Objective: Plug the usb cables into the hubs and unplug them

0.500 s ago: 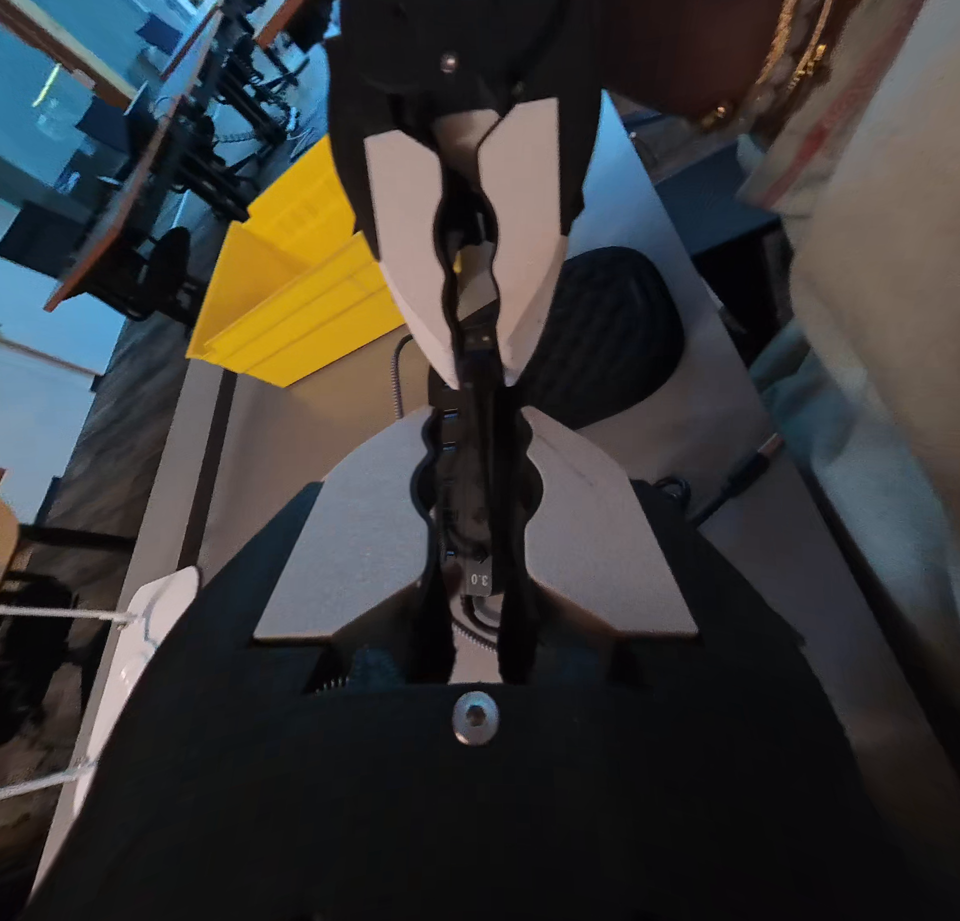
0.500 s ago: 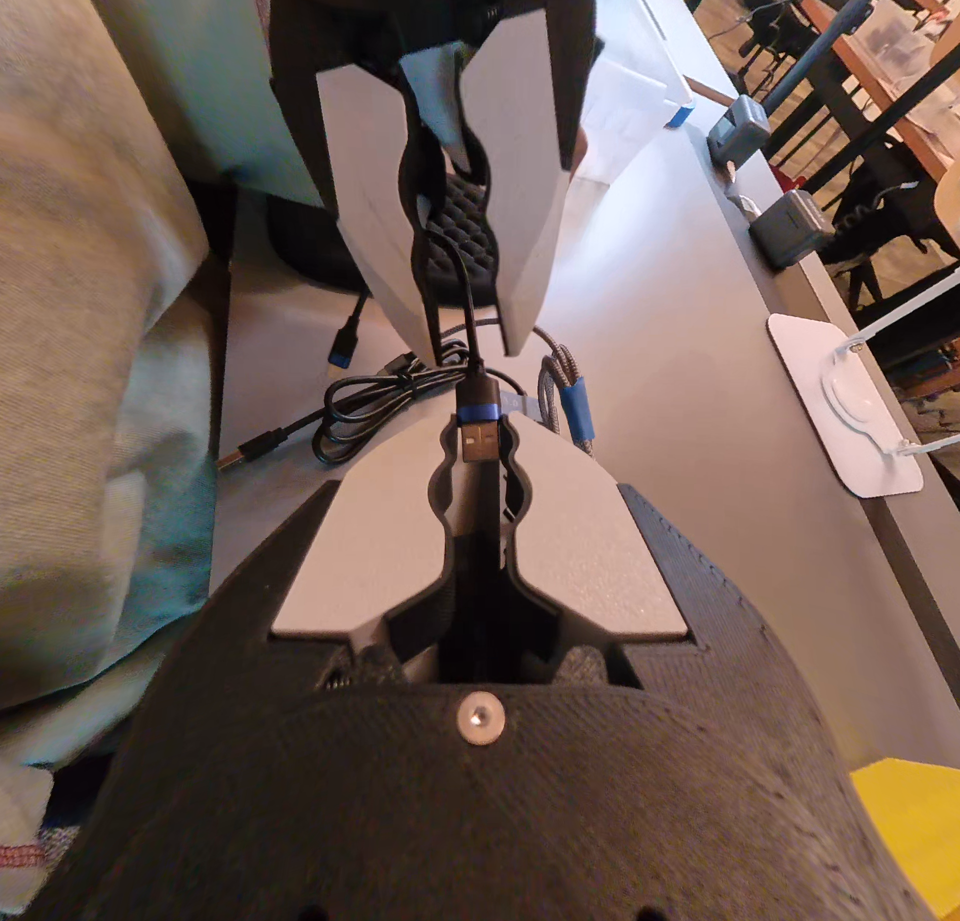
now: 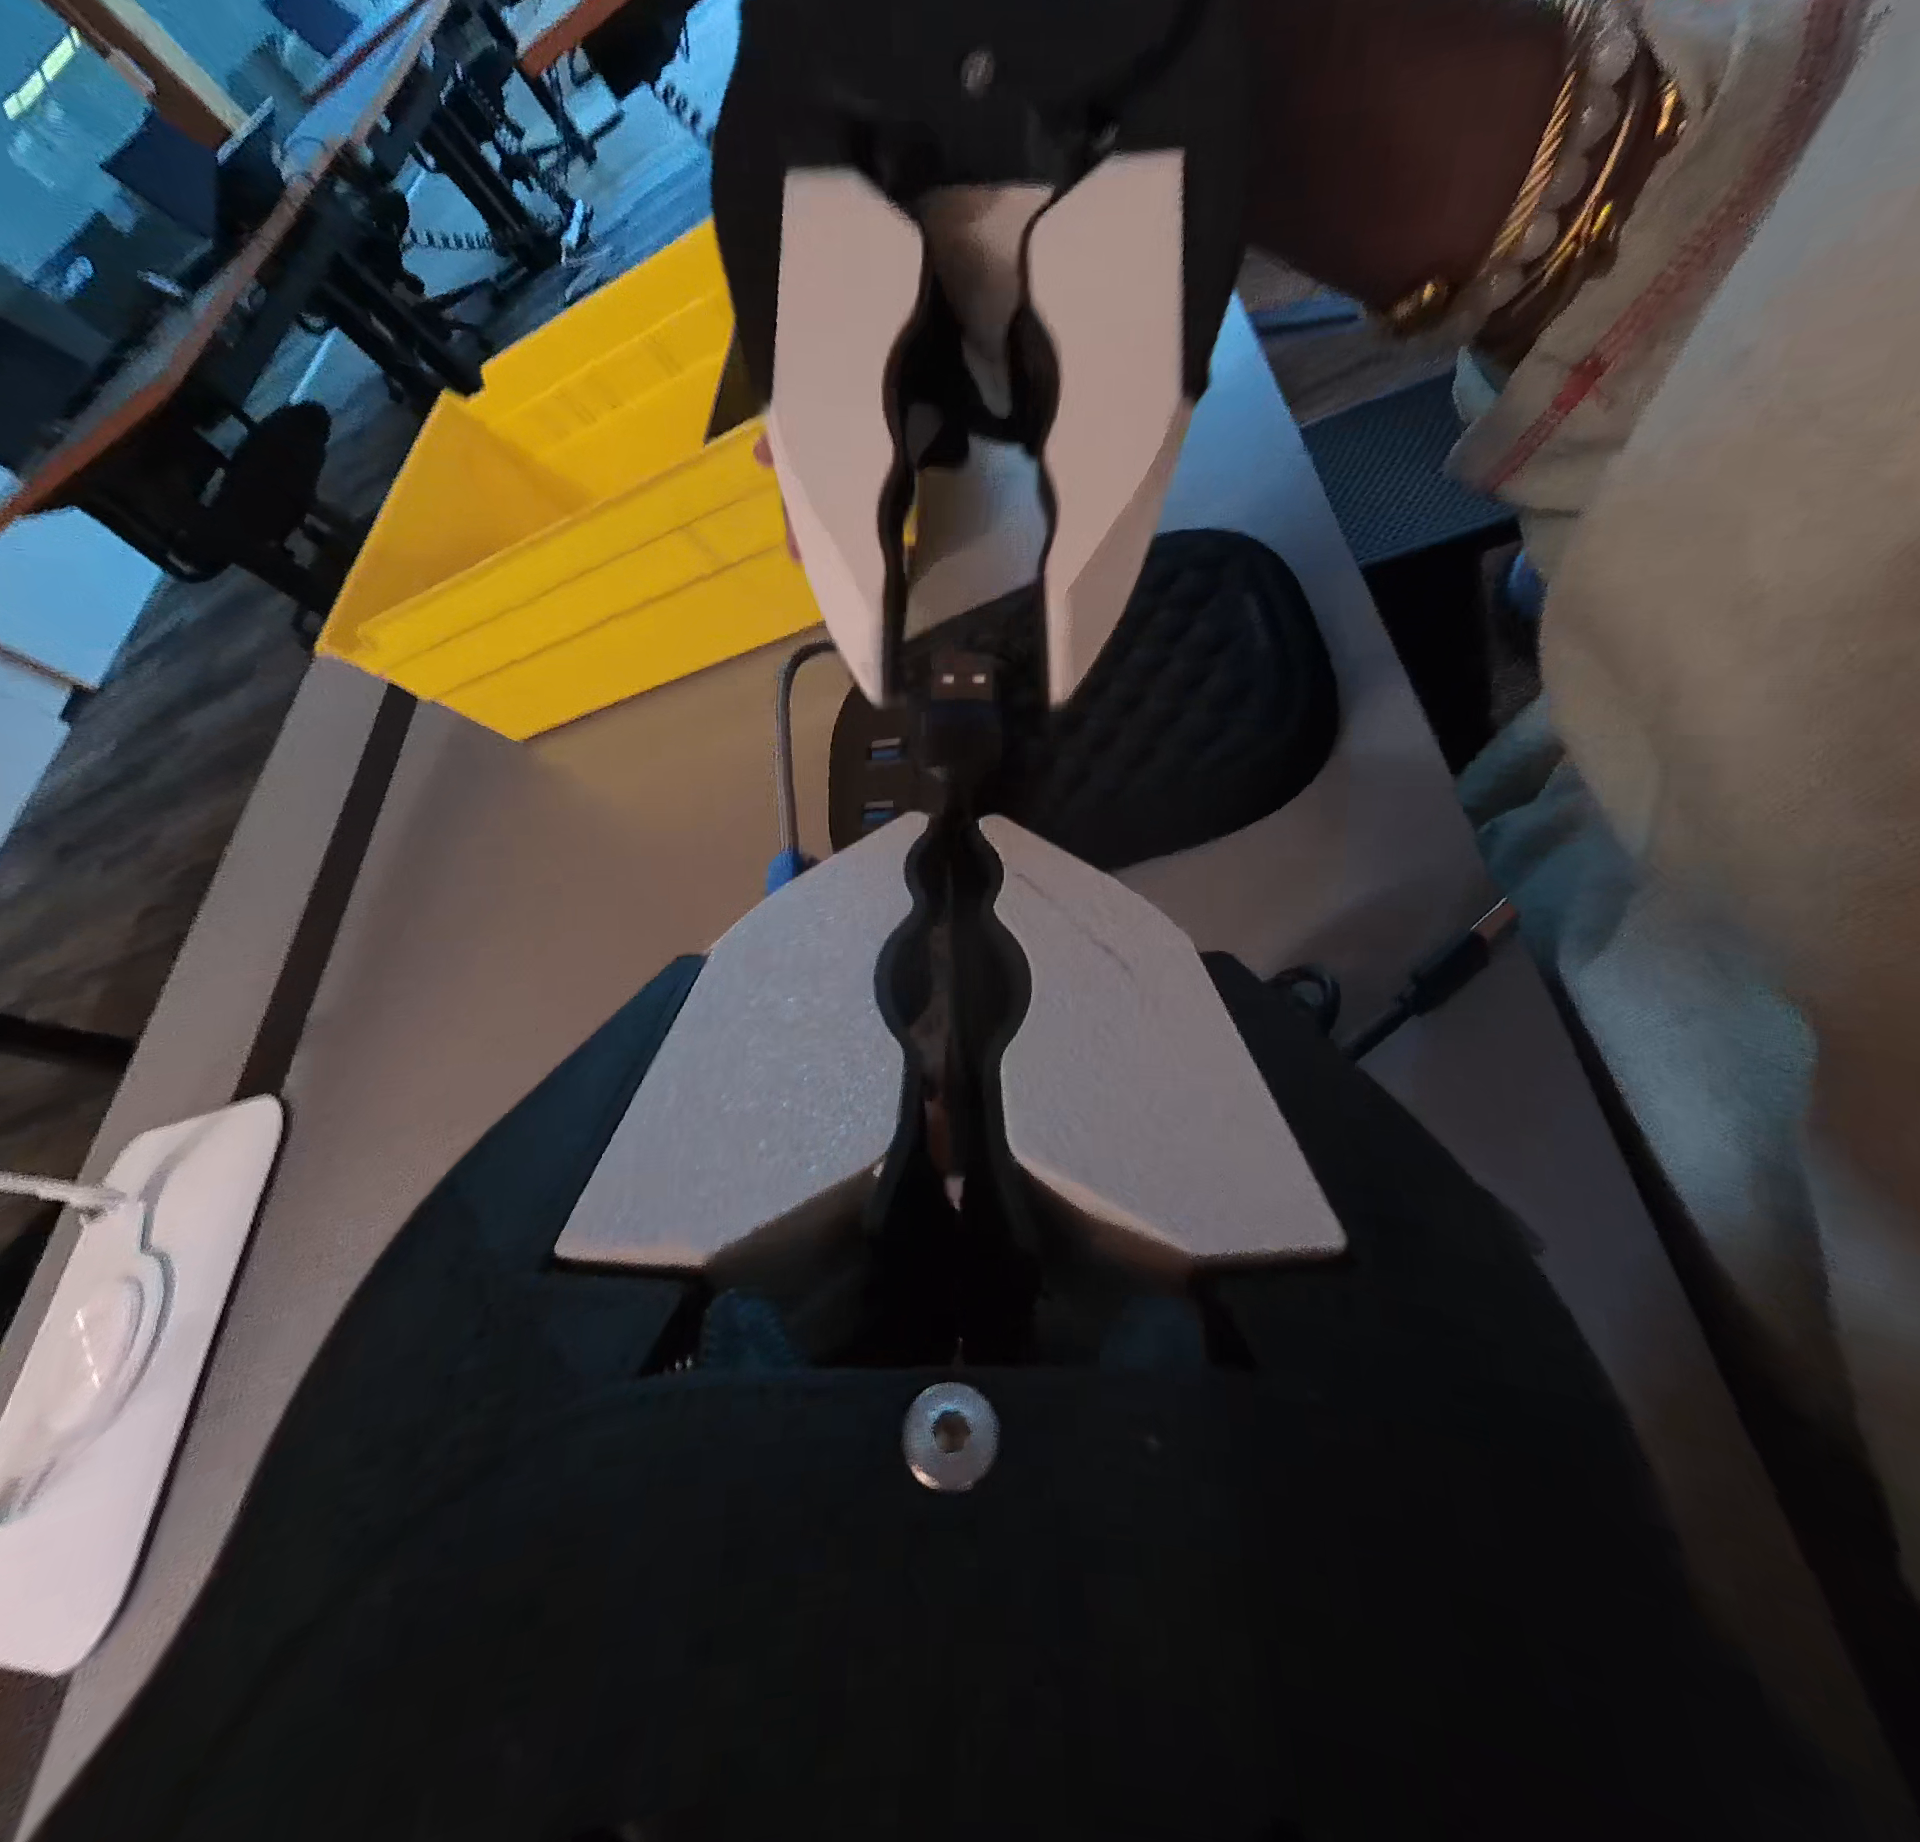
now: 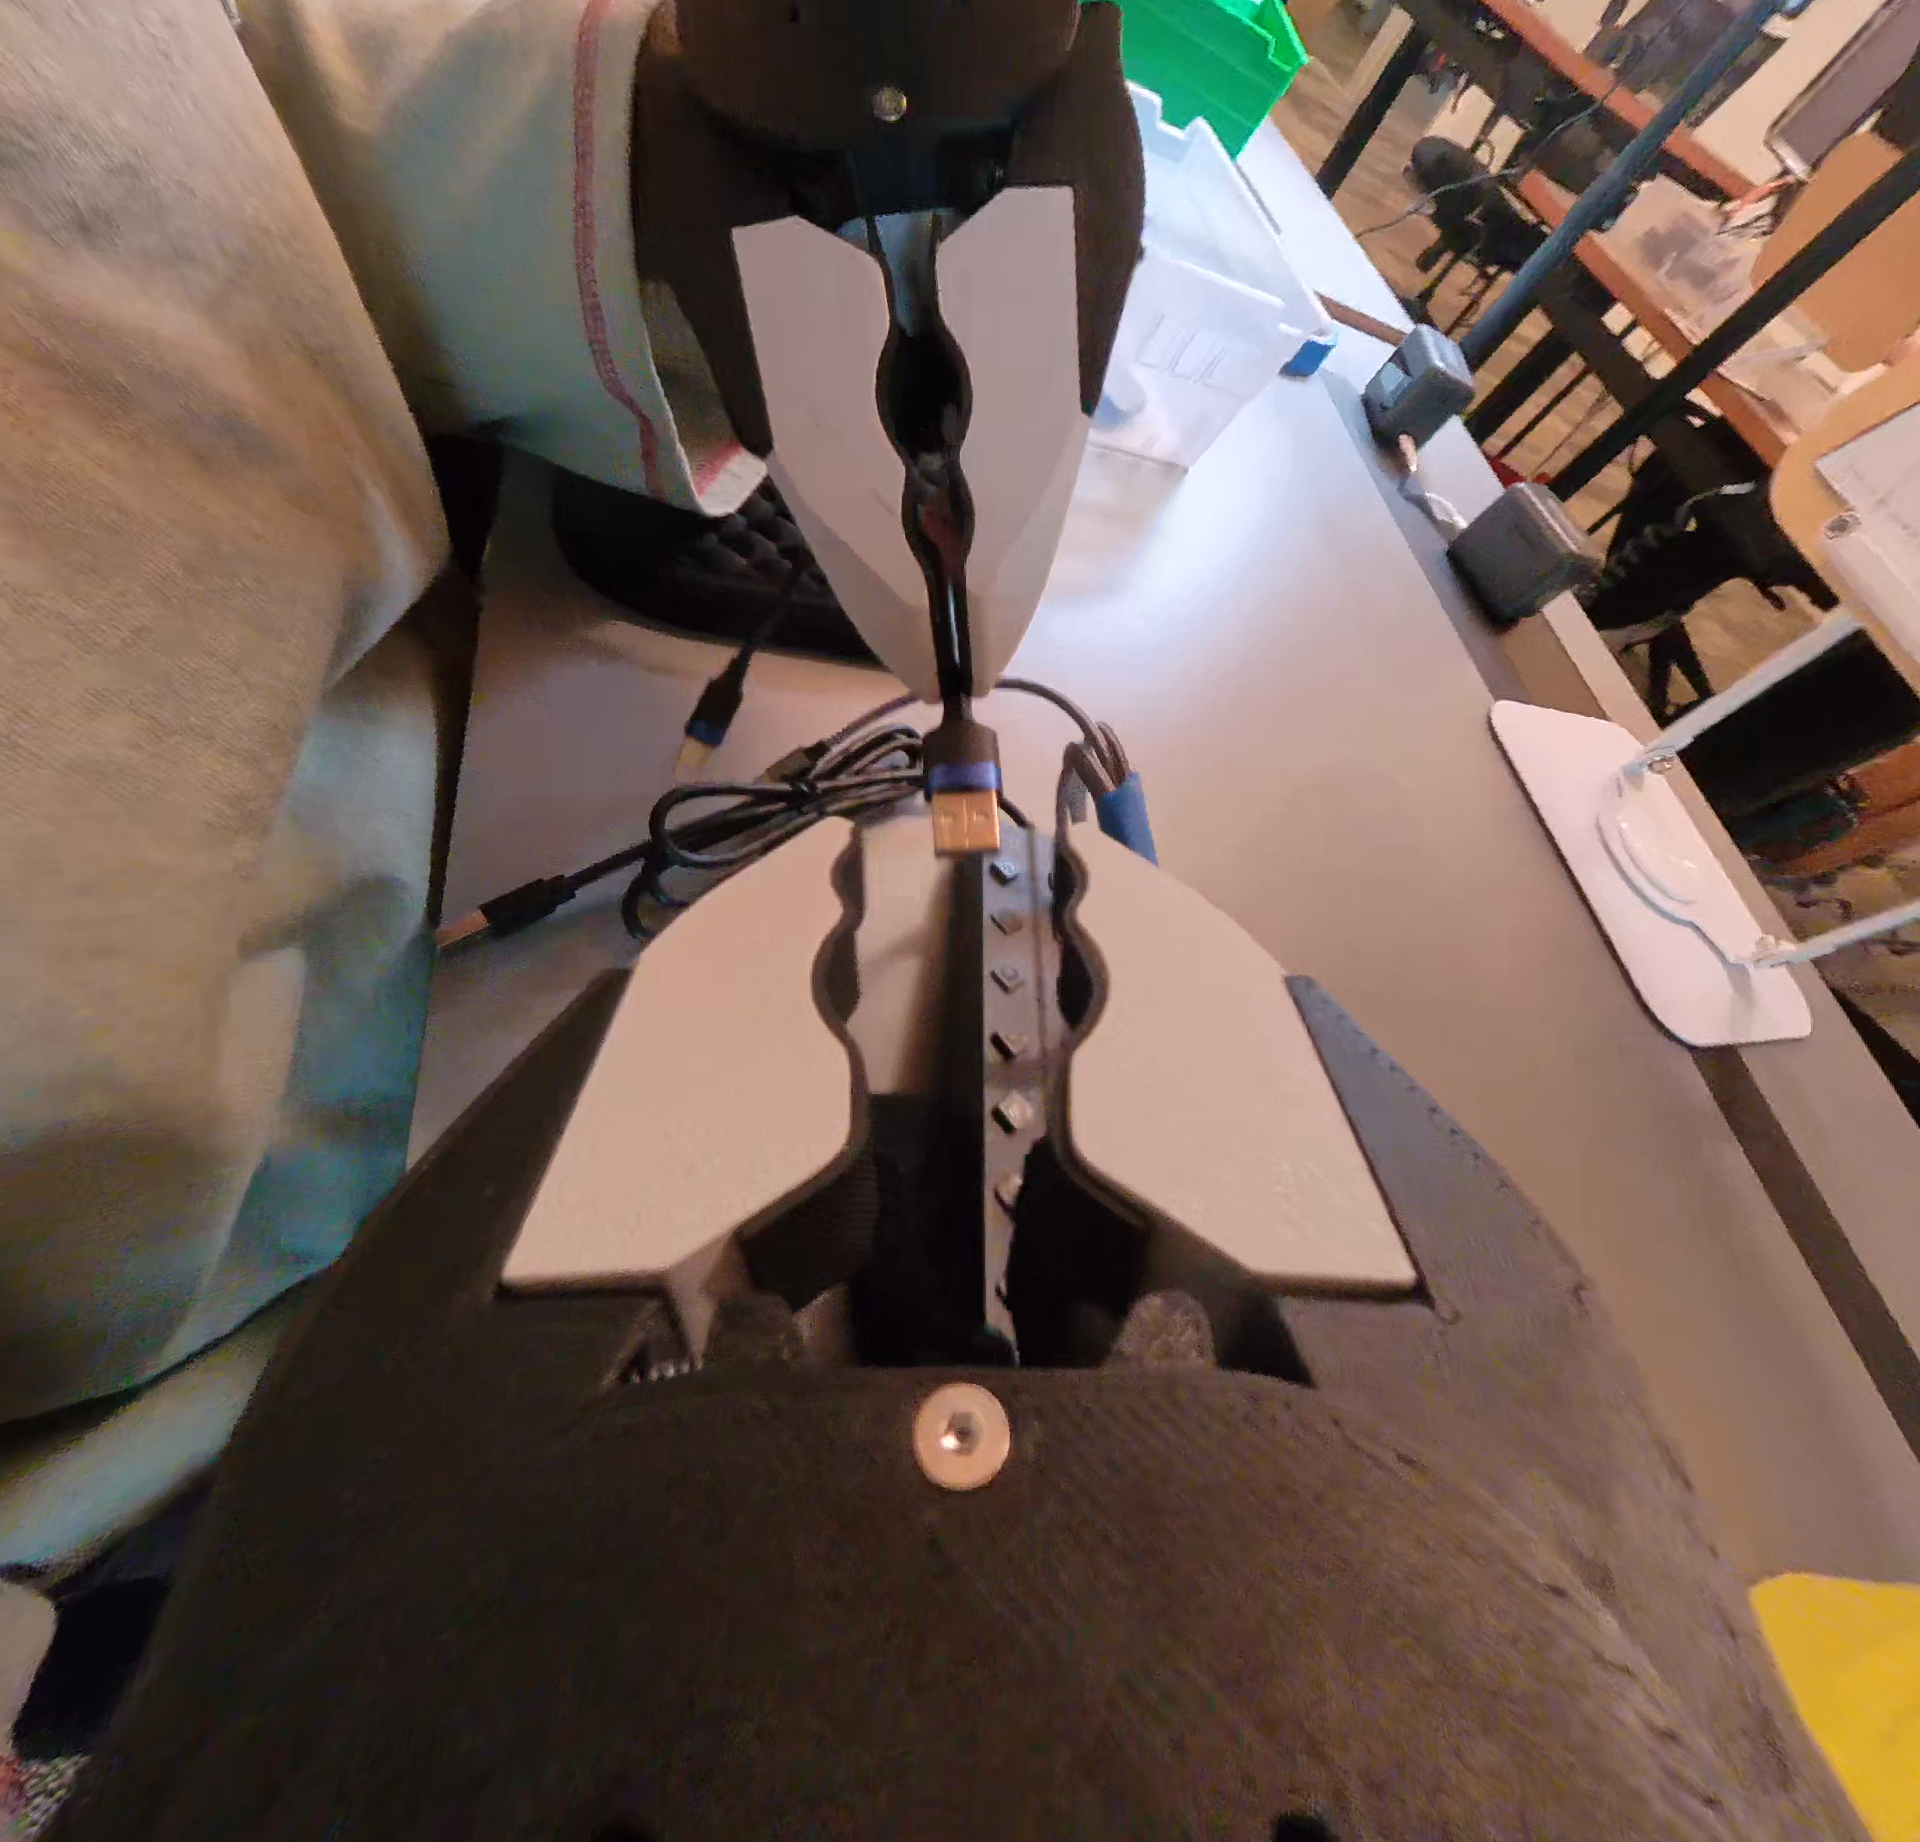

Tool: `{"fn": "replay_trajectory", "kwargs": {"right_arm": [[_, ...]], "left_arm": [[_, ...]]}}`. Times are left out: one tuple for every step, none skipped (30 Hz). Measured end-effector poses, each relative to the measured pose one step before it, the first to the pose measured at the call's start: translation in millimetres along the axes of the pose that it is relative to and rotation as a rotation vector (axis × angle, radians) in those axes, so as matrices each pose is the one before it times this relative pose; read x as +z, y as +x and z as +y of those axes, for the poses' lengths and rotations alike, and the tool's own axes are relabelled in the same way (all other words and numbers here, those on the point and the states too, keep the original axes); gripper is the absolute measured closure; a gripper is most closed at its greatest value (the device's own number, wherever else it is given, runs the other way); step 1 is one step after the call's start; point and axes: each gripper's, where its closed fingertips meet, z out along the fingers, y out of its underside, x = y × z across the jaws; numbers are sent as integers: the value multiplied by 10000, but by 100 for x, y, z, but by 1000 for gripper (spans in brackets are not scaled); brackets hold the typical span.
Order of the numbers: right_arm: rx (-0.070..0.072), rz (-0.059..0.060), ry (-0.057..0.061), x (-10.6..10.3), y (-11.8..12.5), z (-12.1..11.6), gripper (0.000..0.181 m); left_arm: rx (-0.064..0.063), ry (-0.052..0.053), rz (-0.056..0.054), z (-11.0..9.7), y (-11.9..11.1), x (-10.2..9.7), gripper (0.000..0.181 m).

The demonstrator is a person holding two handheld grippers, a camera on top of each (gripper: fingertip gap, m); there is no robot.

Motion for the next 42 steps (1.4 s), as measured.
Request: {"fn": "replay_trajectory", "kwargs": {"right_arm": [[43, 141, -26, -518, 235, 501, 139], [132, 231, -104, -605, 411, 780, 133], [215, 362, -140, -659, 687, 1010, 129], [297, 462, -142, -612, 899, 1132, 125], [350, 462, -187, -432, 958, 1237, 120], [359, 228, -272, -131, 616, 1297, 115], [372, -132, -299, 218, 18, 1214, 110], [366, -273, -293, 529, -235, 1071, 105], [277, -133, -348, 661, -10, 1036, 102], [172, 77, -375, 644, 314, 1027, 100], [139, 169, -288, 523, 420, 907, 100], [137, 69, -143, 410, 243, 690, 100], [119, -89, -16, 327, -7, 503, 102], [72, -195, 80, 308, -140, 303, 104], [-5, -305, 197, 275, -253, -5, 111], [-119, -379, 244, 281, -347, -239, 122], [-208, -172, 166, 243, -149, -325, 125], [-267, 45, 16, 158, 50, -311, 126], [-254, 66, -6, 0, 8, -501, 126], [-174, -1, 147, -205, -77, -879, 126], [-134, -62, 260, -389, -136, -1156, 126], [-182, -62, 199, -482, -104, -1146, 126], [-246, -47, 41, -476, -44, -994, 126], [-281, -43, -96, -405, 23, -866, 126], [-303, -50, -157, -301, 65, -746, 126], [-315, -82, -163, -197, 83, -669, 127], [-293, -123, -151, -95, 70, -603, 127], [-260, -146, -157, -24, 58, -519, 127], [-243, -142, -219, 21, 83, -377, 127], [-223, -125, -271, 30, 98, -272, 127], [-212, -109, -246, 25, 100, -261, 126], [-199, -104, -187, 30, 90, -271, 126], [-169, -89, -157, 24, 89, -256, 126], [-147, -66, -155, 14, 94, -204, 126], [-125, -55, -150, 27, 76, -179, 126], [-106, -41, -130, 31, 54, -205, 126], [-98, -33, -99, 49, 35, -215, 126], [-90, -24, -82, 51, 24, -228, 126], [-71, -21, -91, 66, 19, -160, 126], [-48, -18, -93, 74, 10, -138, 126], [-45, -9, -65, 77, 19, -124, 126], [-57, -9, -15, 78, 1, -148, 126]], "left_arm": [[-101, -232, -56, 516, -197, -45, 178], [-92, -227, 33, 476, -56, 25, 178], [-127, -215, 34, 394, -37, 97, 178], [-136, -240, 32, 397, -37, 196, 178], [-112, -277, 39, 453, -54, 262, 178], [-83, -271, -1, 458, -136, 308, 178], [-103, -280, 86, 486, -47, 341, 178], [-133, -232, 58, 411, -112, 348, 178], [-88, -157, 13, 291, -152, 334, 178], [-85, -94, 76, 136, -32, 315, 178], [-104, -39, 54, 16, -8, 301, 178], [-80, -15, 11, -72, 11, 267, 178], [-67, -49, 43, -28, 86, 237, 178], [-56, -56, -7, -5, 6, 217, 178], [-40, -49, 19, 6, 4, 209, 178], [-55, -10, 25, -14, -33, 212, 178], [-81, -21, 18, -5, -76, 232, 178], [-50, -112, 1, 139, -135, 252, 178], [19, -213, -105, 291, -300, 215, 178], [101, -292, -167, 414, -375, 128, 178], [169, -347, -224, 485, -448, -4, 178], [147, -260, -222, 334, -465, -176, 178], [75, -87, -91, 61, -335, -347, 178], [74, 18, 7, -119, -236, -457, 178], [112, 29, -66, -179, -357, -468, 178], [166, -24, -97, -127, -398, -429, 178], [186, 39, -32, -205, -279, -342, 178], [133, 138, 55, -355, -149, -255, 178], [81, 113, 91, -299, -88, -178, 179], [86, 6, 33, -109, -195, -179, 178], [84, 31, 69, -90, -156, -214, 178], [-12, 23, 134, -50, -77, -214, 178], [-64, 6, 188, 6, 7, -218, 178], [-117, -11, 182, 49, 22, -216, 178], [-154, -46, 134, 126, -20, -200, 178], [-217, -57, 119, 166, 7, -153, 178], [-267, -39, 35, 163, -97, -108, 178], [-311, -1, 32, 128, -75, -87, 178], [-331, 30, 76, 102, 2, -65, 178], [-355, 108, 59, 8, -20, -68, 178], [-308, 112, 45, 22, -28, -85, 178], [-175, 106, -27, 23, -66, -98, 179]]}}
